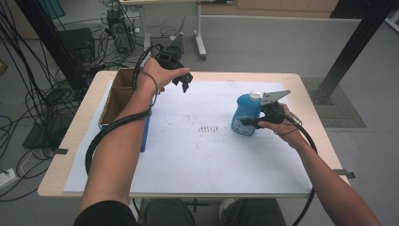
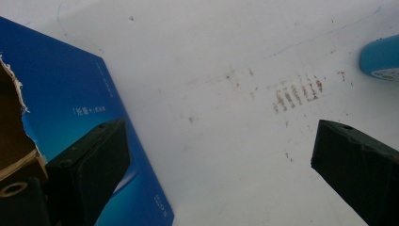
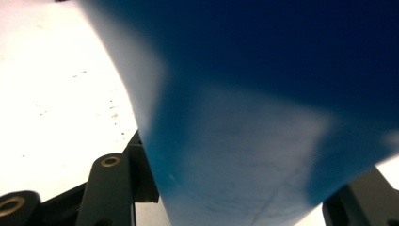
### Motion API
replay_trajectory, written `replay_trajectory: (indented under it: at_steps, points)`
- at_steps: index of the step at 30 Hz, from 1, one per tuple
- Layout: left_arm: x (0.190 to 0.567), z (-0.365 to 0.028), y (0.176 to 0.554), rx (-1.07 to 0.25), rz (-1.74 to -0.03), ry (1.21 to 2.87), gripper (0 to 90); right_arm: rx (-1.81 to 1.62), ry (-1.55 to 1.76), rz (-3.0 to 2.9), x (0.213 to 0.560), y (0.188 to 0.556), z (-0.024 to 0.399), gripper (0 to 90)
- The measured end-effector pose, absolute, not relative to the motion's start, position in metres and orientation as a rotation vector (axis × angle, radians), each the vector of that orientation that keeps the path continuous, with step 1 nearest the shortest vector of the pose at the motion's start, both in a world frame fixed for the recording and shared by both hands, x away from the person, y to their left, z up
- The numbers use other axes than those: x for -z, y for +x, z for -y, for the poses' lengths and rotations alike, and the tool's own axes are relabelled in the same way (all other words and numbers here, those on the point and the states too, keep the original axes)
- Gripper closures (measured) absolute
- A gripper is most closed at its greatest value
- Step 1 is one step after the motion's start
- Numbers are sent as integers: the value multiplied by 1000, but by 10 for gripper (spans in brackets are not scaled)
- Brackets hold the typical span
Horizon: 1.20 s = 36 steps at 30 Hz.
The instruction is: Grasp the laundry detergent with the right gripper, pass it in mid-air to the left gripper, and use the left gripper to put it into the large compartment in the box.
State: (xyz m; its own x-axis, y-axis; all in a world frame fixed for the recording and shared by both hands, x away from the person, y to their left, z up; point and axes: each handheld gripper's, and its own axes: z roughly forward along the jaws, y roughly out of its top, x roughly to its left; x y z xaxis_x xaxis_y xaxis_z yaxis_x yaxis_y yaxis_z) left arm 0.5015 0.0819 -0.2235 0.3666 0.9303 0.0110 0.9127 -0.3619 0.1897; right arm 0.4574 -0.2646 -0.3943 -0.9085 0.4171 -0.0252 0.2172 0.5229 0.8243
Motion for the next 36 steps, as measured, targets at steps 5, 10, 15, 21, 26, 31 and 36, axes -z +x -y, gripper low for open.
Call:
replay_trajectory:
  at_steps: [5, 10, 15, 21, 26, 31, 36]
  points:
    - [223, -82, 502, -174, -1679, 2473, 56, -1327, 531, -2543, 394, 457, 264, 417]
    - [223, -82, 501, -177, -1679, 2472, 56, -1326, 530, -2543, 394, 457, 264, 417]
    - [223, -82, 501, -177, -1684, 2470, 56, -1329, 526, -2544, 394, 457, 265, 417]
    - [222, -82, 501, -178, -1681, 2471, 56, -1332, 521, -2543, 395, 458, 265, 418]
    - [221, -82, 501, -180, -1676, 2474, 56, -1333, 523, -2543, 395, 458, 265, 419]
    - [222, -82, 501, -184, -1678, 2472, 56, -1332, 526, -2541, 395, 457, 265, 419]
    - [221, -82, 501, -187, -1676, 2477, 56, -1335, 532, -2541, 395, 457, 265, 421]
